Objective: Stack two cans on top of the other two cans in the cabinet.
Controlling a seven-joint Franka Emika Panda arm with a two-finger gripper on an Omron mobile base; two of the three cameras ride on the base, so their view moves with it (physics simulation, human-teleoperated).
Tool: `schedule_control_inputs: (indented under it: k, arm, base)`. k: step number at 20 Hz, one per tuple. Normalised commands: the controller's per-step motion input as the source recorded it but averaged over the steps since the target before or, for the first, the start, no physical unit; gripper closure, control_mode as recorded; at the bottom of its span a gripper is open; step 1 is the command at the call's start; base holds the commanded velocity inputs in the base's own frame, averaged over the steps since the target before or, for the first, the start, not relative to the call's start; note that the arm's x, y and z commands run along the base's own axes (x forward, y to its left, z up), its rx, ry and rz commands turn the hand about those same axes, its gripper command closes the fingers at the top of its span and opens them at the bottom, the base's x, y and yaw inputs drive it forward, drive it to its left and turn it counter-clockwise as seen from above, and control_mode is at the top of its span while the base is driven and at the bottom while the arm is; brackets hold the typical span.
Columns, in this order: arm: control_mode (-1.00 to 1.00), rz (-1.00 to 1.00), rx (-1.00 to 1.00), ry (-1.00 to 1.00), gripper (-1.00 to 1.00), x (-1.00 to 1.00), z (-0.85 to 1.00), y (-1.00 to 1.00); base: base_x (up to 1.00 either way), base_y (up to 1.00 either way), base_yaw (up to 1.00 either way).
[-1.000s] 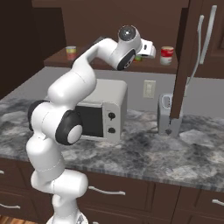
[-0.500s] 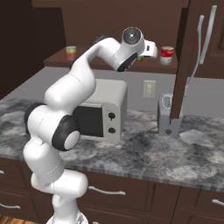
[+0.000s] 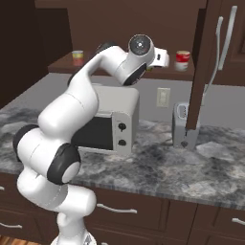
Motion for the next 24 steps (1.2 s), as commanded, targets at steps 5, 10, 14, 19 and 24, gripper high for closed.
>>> schedule_control_inputs:
  k: [5, 10, 14, 19, 24]
  arm:
    - [-1.00, 0.04, -0.03, 0.00, 1.00, -0.38, 0.08, 0.43]
    - [-1.00, 0.03, -0.07, 0.00, 1.00, -0.37, 0.03, 0.50]
    - [-1.00, 0.06, -0.07, 0.00, 1.00, -0.21, 0.13, 0.51]
    - [-1.00, 0.05, -0.06, 0.00, 1.00, -0.12, 0.13, 0.51]
    - [-1.00, 0.01, 0.00, -0.01, 1.00, -0.04, 0.10, 0.56]
  base:
    - [0.00, 0.00, 0.00]
    - [0.00, 0.00, 0.00]
    - [0.00, 0.00, 0.00]
    - [0.00, 0.00, 0.00]
    - [0.00, 0.00, 0.00]
